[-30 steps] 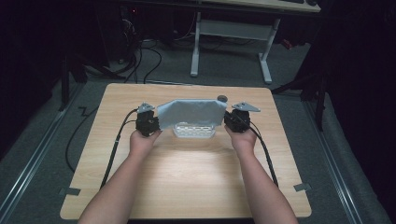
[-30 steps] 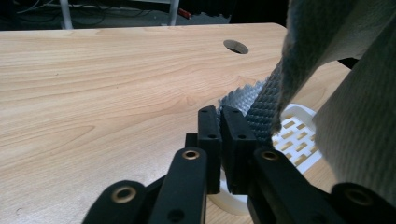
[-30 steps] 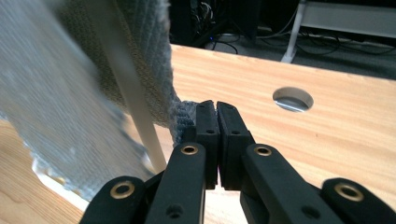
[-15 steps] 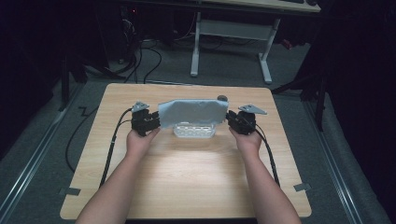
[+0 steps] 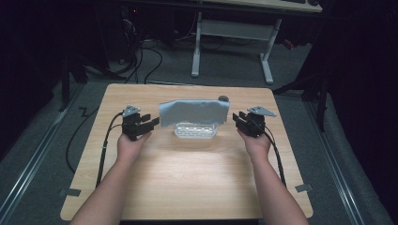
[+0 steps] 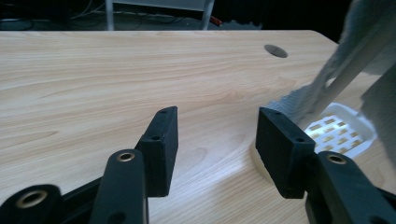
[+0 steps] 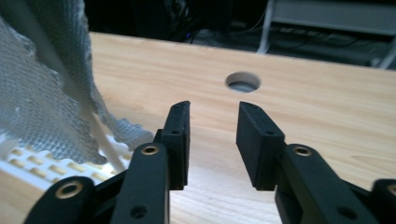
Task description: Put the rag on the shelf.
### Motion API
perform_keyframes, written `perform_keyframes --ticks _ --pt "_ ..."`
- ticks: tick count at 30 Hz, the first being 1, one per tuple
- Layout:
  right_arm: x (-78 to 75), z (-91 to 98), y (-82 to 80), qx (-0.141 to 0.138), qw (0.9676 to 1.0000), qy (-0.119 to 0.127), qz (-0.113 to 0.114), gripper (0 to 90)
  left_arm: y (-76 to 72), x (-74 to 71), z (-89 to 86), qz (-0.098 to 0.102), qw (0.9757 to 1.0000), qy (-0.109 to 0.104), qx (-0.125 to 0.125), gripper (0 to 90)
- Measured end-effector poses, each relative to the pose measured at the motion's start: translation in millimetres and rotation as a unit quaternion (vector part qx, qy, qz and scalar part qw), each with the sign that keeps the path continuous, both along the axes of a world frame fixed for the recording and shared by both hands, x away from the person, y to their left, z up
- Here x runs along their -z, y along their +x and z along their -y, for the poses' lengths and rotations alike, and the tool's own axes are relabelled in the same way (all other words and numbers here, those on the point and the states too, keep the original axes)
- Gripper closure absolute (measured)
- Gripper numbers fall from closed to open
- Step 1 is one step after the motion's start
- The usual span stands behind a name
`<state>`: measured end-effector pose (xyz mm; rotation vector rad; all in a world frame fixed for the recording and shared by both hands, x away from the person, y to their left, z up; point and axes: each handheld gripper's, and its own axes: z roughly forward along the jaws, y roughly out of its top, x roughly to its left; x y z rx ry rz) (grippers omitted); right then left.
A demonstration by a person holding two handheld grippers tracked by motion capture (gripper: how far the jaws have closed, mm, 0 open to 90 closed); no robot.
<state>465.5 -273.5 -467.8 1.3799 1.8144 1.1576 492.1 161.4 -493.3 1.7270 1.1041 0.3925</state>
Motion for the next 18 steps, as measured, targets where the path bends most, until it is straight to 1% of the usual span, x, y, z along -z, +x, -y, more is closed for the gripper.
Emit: perform_keyframes --ticks 1,3,6,7,9,10,11,13,15,17,18 --pt "1.1 4.7 -1.6 0.005 0.9999 -0.005 -0.008 62.8 -1.0 0.4 -3.1 0.000 1.0000 0.004 -0.004 48.5" --pt "1.5 5.8 -2.5 0.007 0.9999 -0.007 -0.011 62.4 -2.4 0.9 -7.4 0.000 0.9999 0.010 -0.009 48.3" --pt "1.3 13.0 -7.8 0.014 0.9997 -0.013 -0.015 60.3 -5.1 2.2 -14.8 0.002 0.9996 0.022 -0.016 46.9" --pt "1.3 13.0 -7.8 0.014 0.9997 -0.013 -0.015 60.3 -6.0 2.5 -17.4 0.001 0.9994 0.028 -0.018 46.9" --pt "0.4 15.5 -11.0 0.015 0.9996 -0.020 -0.014 59.7 -7.3 2.9 -21.6 -0.005 0.9987 0.045 -0.021 45.9" --pt "0.3 17.1 -13.7 0.014 0.9997 -0.021 -0.007 59.9 -10.0 3.5 -25.0 0.003 0.9983 0.052 -0.025 45.2" --pt "0.4 19.8 -17.5 0.016 0.9996 -0.023 0.000 59.6 -11.3 3.7 -27.1 0.005 0.9982 0.053 -0.028 45.3" --pt "0.6 22.6 -20.4 0.018 0.9995 -0.024 -0.009 59.0 -13.8 4.7 -33.0 0.002 0.9982 0.051 -0.034 45.0" --pt "1.0 25.7 -24.4 0.017 0.9994 -0.028 -0.010 58.4 -16.7 6.0 -38.1 0.000 0.9978 0.053 -0.039 44.0" --pt "2.4 28.4 -29.2 0.019 0.9995 -0.027 0.001 58.6 -19.6 7.5 -42.7 -0.003 0.9974 0.058 -0.043 43.5" --pt "2.8 30.0 -31.0 0.021 0.9993 -0.030 -0.005 58.0 -21.0 8.2 -44.9 -0.005 0.9972 0.060 -0.044 43.2"
